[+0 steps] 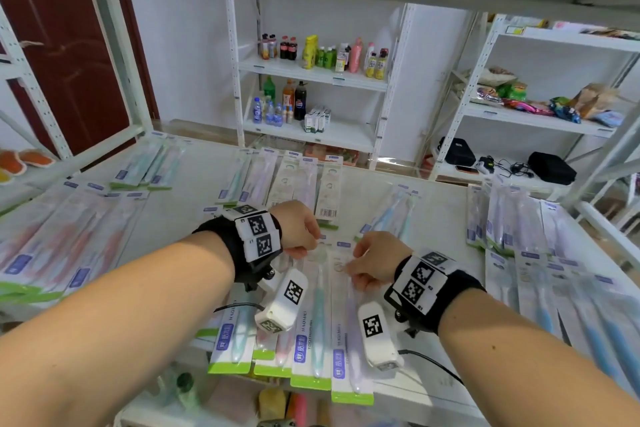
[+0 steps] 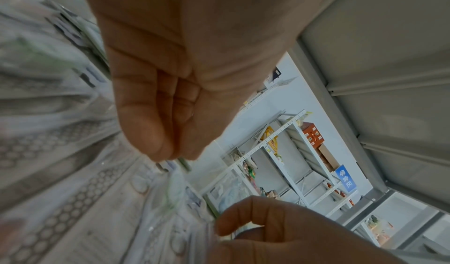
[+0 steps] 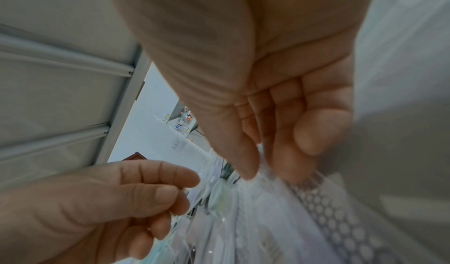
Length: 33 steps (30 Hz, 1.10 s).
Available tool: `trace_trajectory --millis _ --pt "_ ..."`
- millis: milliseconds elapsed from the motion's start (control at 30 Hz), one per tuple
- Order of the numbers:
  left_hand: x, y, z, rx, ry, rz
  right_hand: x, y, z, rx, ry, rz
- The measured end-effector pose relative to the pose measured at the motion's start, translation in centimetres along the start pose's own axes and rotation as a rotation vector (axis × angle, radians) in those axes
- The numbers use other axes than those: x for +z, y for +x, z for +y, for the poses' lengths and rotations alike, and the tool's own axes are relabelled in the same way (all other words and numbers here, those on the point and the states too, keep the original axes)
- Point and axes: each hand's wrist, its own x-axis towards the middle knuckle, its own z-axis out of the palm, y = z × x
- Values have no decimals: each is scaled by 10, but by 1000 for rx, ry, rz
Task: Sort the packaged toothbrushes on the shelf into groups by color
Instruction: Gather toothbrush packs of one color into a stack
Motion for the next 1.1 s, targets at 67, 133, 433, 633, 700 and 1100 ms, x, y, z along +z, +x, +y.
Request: trace_trajectory --millis 67,133,433,633,700,1100 --pt "-6 -4 -6 7 -28 15 2 5 -3 -21 -44 36" --pt "-14 -9 -14 1 -51 40 4 11 -5 -37 -68 84" --pt "-30 -22 -46 -26 -198 88 11 1 3 -60 -362 147" --pt "-28 -25 -54 11 -290 77 27 -27 10 -1 -543 70" --pt "-28 -29 -58 15 -327 95 30 -34 9 30 -587 91" --pt "-27 -61 -94 -67 -450 375 25 -48 18 60 -452 229"
